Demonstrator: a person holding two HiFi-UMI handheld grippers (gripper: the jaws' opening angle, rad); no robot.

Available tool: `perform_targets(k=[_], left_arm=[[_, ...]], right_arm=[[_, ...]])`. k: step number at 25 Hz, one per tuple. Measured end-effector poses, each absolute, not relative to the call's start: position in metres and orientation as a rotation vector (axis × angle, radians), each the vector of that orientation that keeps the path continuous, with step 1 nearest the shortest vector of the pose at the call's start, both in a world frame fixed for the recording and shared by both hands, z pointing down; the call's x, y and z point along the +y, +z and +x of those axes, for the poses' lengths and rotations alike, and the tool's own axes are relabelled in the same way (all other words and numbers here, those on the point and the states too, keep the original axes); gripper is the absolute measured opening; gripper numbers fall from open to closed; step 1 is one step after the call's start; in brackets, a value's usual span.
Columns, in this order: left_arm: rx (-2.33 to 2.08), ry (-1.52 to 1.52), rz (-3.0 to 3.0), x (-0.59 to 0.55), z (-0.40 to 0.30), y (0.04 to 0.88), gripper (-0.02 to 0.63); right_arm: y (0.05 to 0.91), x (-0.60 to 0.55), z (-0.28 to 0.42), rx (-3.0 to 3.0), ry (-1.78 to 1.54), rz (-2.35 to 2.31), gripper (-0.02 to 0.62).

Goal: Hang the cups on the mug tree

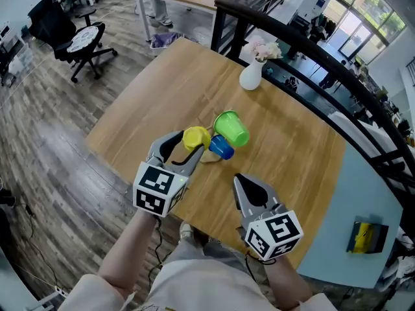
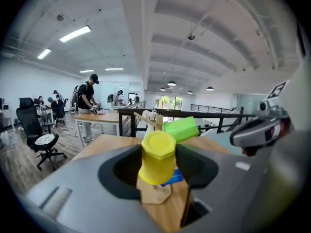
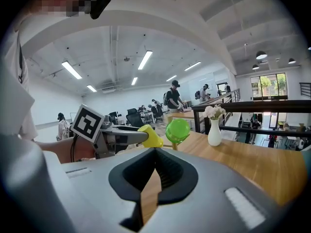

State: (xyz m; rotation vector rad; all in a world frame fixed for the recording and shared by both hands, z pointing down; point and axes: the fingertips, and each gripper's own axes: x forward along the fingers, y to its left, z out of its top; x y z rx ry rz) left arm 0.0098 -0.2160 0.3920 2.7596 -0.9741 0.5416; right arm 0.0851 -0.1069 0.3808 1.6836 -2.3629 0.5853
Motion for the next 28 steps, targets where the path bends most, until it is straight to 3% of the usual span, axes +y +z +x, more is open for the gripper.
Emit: perform_targets(k=[28], left_arm=[[-0.861, 0.708, 2.622, -0.227, 0.007, 0.479, 0.235]], right_arm=[[0.42, -0.117, 0.086, -2.268, 0.664, 1.68, 0.002]])
